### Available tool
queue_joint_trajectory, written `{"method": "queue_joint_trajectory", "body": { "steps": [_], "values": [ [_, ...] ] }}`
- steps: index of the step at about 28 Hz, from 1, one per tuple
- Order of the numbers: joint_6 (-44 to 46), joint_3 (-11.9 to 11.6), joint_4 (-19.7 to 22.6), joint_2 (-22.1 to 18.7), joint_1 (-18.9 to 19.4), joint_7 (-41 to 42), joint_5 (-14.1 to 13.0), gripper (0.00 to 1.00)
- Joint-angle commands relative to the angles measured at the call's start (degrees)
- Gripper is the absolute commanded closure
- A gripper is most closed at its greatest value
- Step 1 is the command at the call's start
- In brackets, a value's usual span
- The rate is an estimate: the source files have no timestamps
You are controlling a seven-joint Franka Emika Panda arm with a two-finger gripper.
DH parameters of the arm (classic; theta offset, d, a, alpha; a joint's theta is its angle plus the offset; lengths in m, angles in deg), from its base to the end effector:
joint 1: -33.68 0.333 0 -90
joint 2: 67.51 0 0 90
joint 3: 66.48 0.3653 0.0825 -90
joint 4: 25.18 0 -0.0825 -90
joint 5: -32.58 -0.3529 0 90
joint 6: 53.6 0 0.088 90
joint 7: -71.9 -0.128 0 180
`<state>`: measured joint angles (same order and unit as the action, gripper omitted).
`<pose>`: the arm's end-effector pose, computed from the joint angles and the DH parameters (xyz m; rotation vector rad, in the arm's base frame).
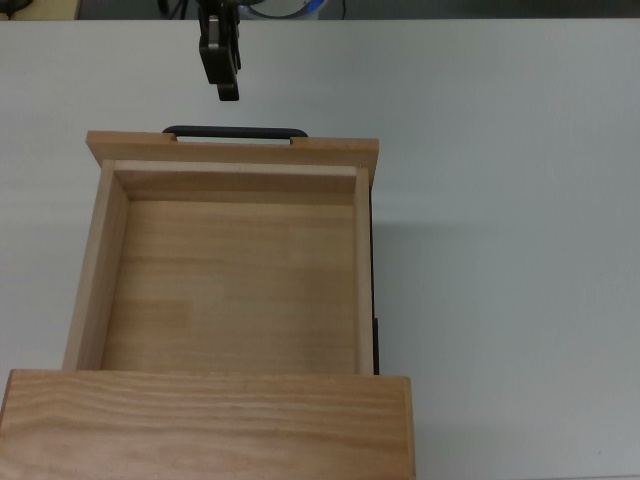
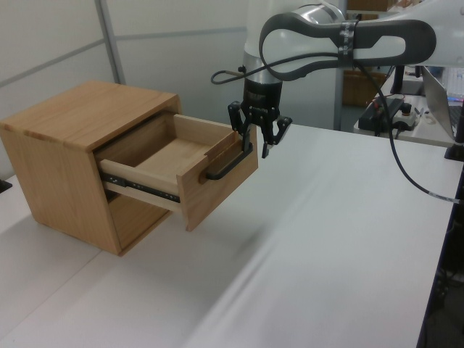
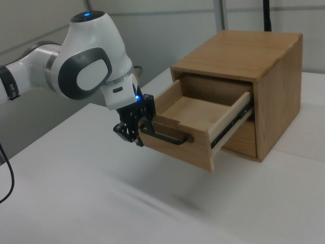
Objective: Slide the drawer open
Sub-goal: 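Open the gripper and lift it off the drawer handle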
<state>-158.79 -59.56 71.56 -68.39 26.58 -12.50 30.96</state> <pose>0.5440 0.0017 0.6335 -2.2210 2.0305 -0.1558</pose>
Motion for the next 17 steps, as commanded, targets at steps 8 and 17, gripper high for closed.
{"method": "queue_joint_trajectory", "body": {
  "steps": [8, 17],
  "values": [
    [9.74, 0.46, 0.55, -0.71, 0.42, 26.72, 0.56, 0.00],
    [10.09, -0.06, 0.55, -0.44, -0.02, 47.19, 0.39, 0.00]
  ]
}}
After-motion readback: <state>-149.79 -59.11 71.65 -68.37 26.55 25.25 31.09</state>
